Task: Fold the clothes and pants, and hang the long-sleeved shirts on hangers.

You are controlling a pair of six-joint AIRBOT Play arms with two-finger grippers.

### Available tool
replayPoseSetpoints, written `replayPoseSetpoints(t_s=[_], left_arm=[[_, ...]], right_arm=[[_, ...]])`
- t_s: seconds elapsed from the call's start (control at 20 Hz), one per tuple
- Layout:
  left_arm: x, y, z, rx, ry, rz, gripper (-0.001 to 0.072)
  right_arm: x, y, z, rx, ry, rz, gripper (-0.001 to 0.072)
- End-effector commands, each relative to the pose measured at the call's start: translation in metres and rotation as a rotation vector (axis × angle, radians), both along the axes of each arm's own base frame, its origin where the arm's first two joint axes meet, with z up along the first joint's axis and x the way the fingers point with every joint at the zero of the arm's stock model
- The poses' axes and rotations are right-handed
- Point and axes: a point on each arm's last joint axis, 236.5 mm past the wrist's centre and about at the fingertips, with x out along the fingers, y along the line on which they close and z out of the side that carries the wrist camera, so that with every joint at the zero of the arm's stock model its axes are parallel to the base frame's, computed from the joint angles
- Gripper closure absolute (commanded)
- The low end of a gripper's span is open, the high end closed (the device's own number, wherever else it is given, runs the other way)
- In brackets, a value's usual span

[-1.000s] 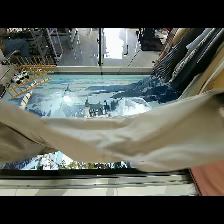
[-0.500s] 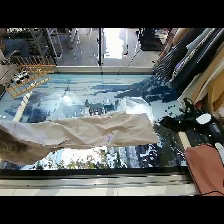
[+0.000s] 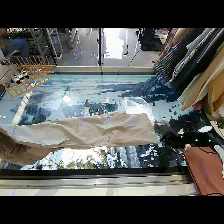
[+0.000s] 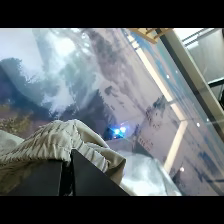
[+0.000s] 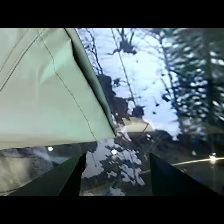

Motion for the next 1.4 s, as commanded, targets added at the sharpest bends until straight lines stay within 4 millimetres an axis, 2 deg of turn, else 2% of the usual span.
replayPoseSetpoints(t_s=[0.0,0.05,0.1,0.15,0.2,0.25,0.3,0.35,0.4,0.45,0.5,0.55,0.65,0.75,0.8,0.9,0.95,1.0,1.05,1.1,1.15,1.2,1.25,1.3,1.35], left_arm=[[0.0,-0.005,-0.002,-0.012,0.007,-0.018,0.0696],[0.0,-0.008,-0.003,-0.021,0.01,-0.03,0.0695],[0.002,-0.013,-0.003,-0.038,0.003,-0.042,0.0696],[0.006,-0.021,0.002,-0.077,-0.027,-0.06,0.0695],[0.013,-0.033,0.013,-0.138,-0.089,-0.084,0.0695],[0.021,-0.049,0.038,-0.224,-0.194,-0.124,0.0695],[0.028,-0.064,0.074,-0.3,-0.326,-0.17,0.0695],[0.03,-0.077,0.125,-0.356,-0.497,-0.227,0.0694],[0.023,-0.089,0.182,-0.372,-0.681,-0.296,0.0694],[0.003,-0.1,0.247,-0.389,-0.899,-0.366,0.0694],[-0.026,-0.108,0.308,-0.407,-1.115,-0.426,0.0694],[-0.059,-0.113,0.356,-0.421,-1.299,-0.465,0.0694],[-0.133,-0.127,0.429,-0.45,-1.621,-0.562,0.0694],[-0.198,-0.141,0.471,-0.485,-1.857,-0.677,0.0694],[-0.224,-0.147,0.485,-0.501,-1.944,-0.728,0.0694],[-0.262,-0.15,0.502,-0.476,-2.087,-0.781,0.0695],[-0.268,-0.148,0.506,-0.449,-2.118,-0.776,0.0694],[-0.261,-0.14,0.505,-0.424,-2.118,-0.742,0.0694],[-0.244,-0.129,0.501,-0.406,-2.083,-0.697,0.0695],[-0.213,-0.115,0.492,-0.391,-1.996,-0.647,0.0695],[-0.175,-0.099,0.478,-0.376,-1.884,-0.594,0.0694],[-0.126,-0.083,0.453,-0.357,-1.721,-0.539,0.0694],[-0.078,-0.07,0.42,-0.349,-1.544,-0.5,0.0694],[-0.033,-0.06,0.378,-0.351,-1.345,-0.468,0.0694],[0.009,-0.059,0.325,-0.377,-1.131,-0.462,0.0695]], right_arm=[[0.01,0.023,-0.015,0.095,-0.019,0.023,0.0261],[0.016,0.03,-0.018,0.104,-0.035,0.029,0.0272],[0.024,0.035,-0.022,0.094,-0.053,0.02,0.038],[0.033,0.036,-0.025,0.071,-0.075,0.007,0.0583],[0.04,0.037,-0.021,0.063,-0.098,0.002,0.0692],[0.044,0.04,-0.009,0.077,-0.117,0.022,0.0693],[0.045,0.044,0.012,0.092,-0.157,0.073,0.0694],[0.044,0.048,0.043,0.097,-0.214,0.13,0.0694],[0.044,0.05,0.079,0.092,-0.28,0.171,0.0694],[0.043,0.049,0.12,0.069,-0.369,0.192,0.0694],[0.043,0.043,0.169,0.008,-0.489,0.193,0.0695],[0.04,0.035,0.223,-0.079,-0.623,0.172,0.0695],[0.02,0.019,0.329,-0.275,-0.886,0.1,0.0697],[-0.023,0.009,0.432,-0.519,-1.128,0.003,0.0697],[-0.048,0.008,0.469,-0.644,-1.205,-0.029,0.0697],[-0.097,0.003,0.529,-0.914,-1.289,-0.109,0.0697],[-0.117,-0.002,0.549,-1.038,-1.296,-0.148,0.0697],[-0.131,-0.009,0.563,-1.116,-1.284,-0.195,0.0698],[-0.138,-0.016,0.57,-1.157,-1.262,-0.224,0.0699],[-0.136,-0.024,0.564,-1.151,-1.219,-0.231,0.0699],[-0.125,-0.033,0.545,-1.1,-1.143,-0.218,0.0699],[-0.111,-0.039,0.516,-1.01,-1.045,-0.189,0.0698],[-0.097,-0.041,0.48,-0.886,-0.935,-0.149,0.0698],[-0.083,-0.04,0.449,-0.763,-0.847,-0.108,0.0698],[-0.066,-0.036,0.421,-0.635,-0.794,-0.071,0.0698]])
